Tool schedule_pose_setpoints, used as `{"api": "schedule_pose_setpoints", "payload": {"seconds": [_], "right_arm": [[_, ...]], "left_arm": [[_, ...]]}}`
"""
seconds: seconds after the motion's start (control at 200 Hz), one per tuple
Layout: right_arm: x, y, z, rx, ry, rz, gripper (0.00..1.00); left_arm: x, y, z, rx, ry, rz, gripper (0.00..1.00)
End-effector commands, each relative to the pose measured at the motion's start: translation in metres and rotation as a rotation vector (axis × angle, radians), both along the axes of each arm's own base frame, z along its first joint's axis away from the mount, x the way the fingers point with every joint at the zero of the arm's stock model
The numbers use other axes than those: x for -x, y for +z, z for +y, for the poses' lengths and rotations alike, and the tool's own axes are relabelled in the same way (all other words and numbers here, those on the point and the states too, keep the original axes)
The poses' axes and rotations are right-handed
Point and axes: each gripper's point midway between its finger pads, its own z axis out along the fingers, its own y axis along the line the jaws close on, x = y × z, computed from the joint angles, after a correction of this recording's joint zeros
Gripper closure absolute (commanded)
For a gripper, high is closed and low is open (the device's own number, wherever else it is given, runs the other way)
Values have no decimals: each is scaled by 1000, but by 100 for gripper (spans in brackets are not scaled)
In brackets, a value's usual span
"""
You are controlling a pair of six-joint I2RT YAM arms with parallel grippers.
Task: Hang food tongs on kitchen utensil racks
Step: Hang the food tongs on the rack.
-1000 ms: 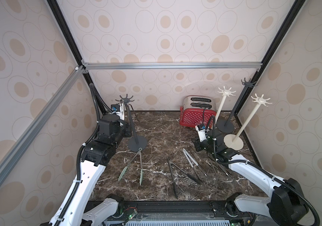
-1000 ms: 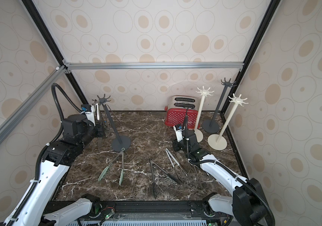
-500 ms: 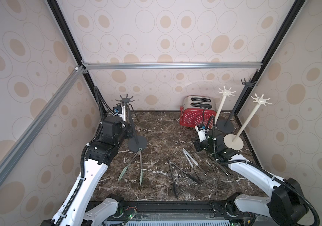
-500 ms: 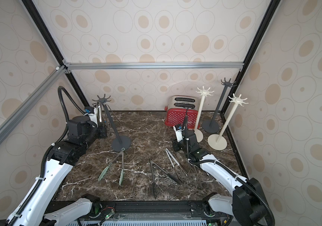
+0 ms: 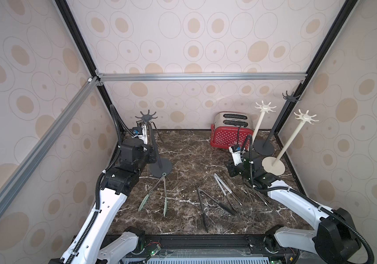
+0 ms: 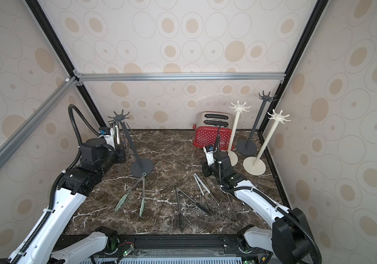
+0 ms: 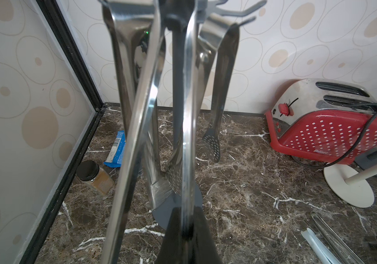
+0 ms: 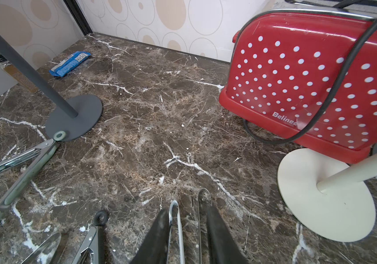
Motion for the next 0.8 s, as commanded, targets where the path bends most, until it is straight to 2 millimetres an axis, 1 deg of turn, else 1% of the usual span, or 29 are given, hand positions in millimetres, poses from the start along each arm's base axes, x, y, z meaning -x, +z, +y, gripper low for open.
{"api": "schedule_pose_setpoints", "payload": {"seconds": [0.0,0.341,0.657,0.797], "right_arm": [[-4,5,1,-12,5,-15,69],[-5,5,1,-18,5,-13,69],[-5,7,2,-29,9,-16,69],[-3,6,3,-30,13,-16,69]], "left_arm": [[1,0,0,25,2,-11,100],[-4,-13,-2,28,0,14,100],[-5,-17,-6,55,-8,16,100],[-5,-23,-7,65,-10,24,100]]}}
